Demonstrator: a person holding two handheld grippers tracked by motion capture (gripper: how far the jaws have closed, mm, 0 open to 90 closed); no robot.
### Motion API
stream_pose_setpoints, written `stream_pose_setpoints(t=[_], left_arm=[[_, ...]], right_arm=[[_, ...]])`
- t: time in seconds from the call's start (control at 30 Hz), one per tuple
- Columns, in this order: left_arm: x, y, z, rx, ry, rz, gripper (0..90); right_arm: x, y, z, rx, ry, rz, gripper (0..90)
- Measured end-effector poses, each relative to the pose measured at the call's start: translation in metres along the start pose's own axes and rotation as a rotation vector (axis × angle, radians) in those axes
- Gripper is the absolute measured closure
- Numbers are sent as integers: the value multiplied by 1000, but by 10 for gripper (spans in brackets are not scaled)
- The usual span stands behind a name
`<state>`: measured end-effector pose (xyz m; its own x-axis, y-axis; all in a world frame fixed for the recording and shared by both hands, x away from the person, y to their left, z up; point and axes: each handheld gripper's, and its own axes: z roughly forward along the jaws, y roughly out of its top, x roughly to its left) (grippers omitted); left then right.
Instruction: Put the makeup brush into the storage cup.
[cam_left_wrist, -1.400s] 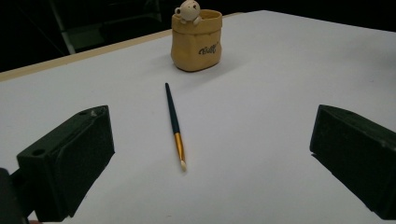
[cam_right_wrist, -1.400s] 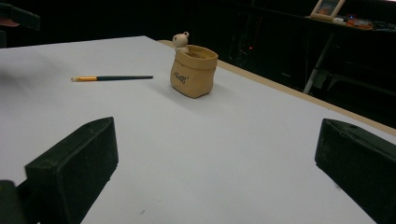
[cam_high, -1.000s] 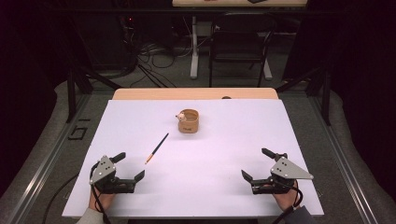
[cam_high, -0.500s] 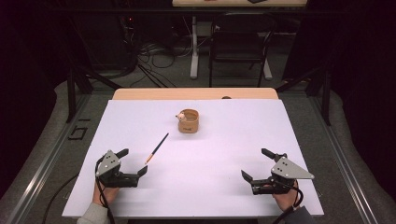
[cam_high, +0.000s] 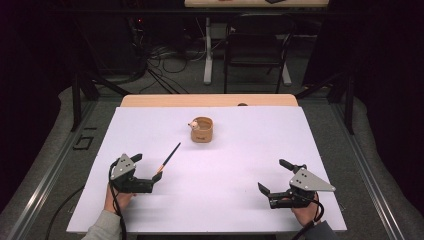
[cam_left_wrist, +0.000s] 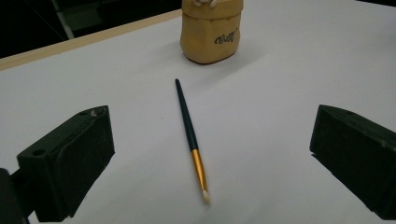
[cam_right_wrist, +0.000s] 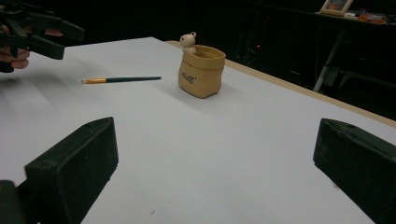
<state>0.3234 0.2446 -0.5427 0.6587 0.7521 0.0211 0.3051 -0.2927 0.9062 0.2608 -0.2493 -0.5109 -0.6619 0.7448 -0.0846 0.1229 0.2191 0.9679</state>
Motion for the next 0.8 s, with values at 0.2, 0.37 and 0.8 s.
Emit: stream_pose_setpoints(t=[0.2, 0.37, 0.8], left_arm=[[7, 10, 11, 48, 13, -4, 1], [11, 15, 16, 86, 29, -10, 1], [20, 43, 33, 293, 30, 4, 3]], right_arm=[[0, 0, 1, 1, 1, 3, 0], [0, 0, -1, 15, 11, -3, 0], [1, 0, 2, 11, 14, -12, 0]])
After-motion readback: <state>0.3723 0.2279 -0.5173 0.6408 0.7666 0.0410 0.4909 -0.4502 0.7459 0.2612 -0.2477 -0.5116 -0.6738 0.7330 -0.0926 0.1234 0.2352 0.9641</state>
